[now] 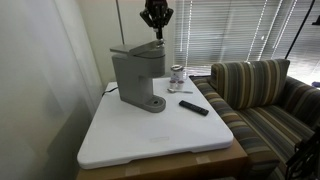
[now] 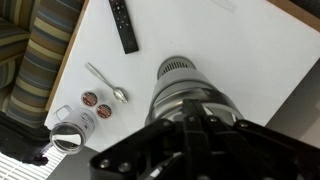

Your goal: Press down on the object

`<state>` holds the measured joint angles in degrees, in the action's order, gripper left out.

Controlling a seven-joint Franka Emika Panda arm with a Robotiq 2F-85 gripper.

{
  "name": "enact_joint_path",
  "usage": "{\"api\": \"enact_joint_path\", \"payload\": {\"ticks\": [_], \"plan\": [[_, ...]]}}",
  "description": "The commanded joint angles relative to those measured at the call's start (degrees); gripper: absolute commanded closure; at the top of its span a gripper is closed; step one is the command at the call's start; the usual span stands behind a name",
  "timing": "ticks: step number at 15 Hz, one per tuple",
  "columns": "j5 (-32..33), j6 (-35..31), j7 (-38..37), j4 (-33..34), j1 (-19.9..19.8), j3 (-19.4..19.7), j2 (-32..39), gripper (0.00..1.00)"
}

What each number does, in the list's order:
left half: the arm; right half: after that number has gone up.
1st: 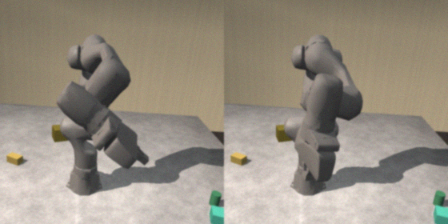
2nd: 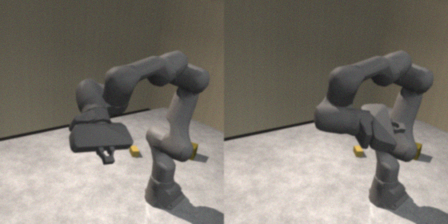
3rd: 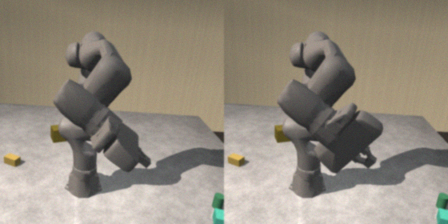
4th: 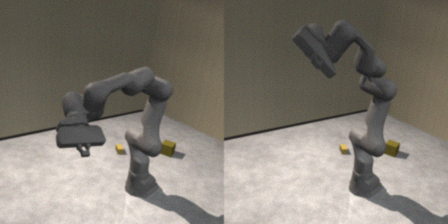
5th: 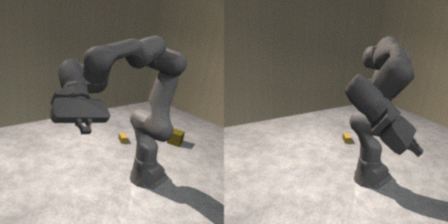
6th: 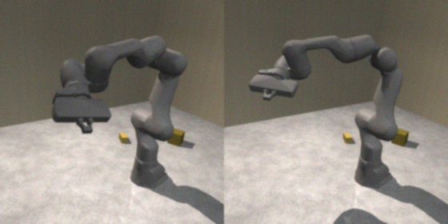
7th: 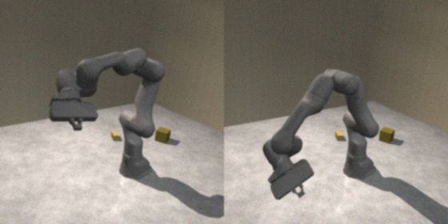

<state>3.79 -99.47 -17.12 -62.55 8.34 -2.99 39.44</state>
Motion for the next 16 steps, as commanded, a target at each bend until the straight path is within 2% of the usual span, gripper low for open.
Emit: {"api": "enact_joint_path", "payload": {"ticks": [1,16], "plan": [[0.16,-0.55,-0.88,-0.13,0.16,0.2,0.69,1.0],[-0.71,-0.84,-3.5,-4.15,0.24,-0.15,0.31,1.0]]}}
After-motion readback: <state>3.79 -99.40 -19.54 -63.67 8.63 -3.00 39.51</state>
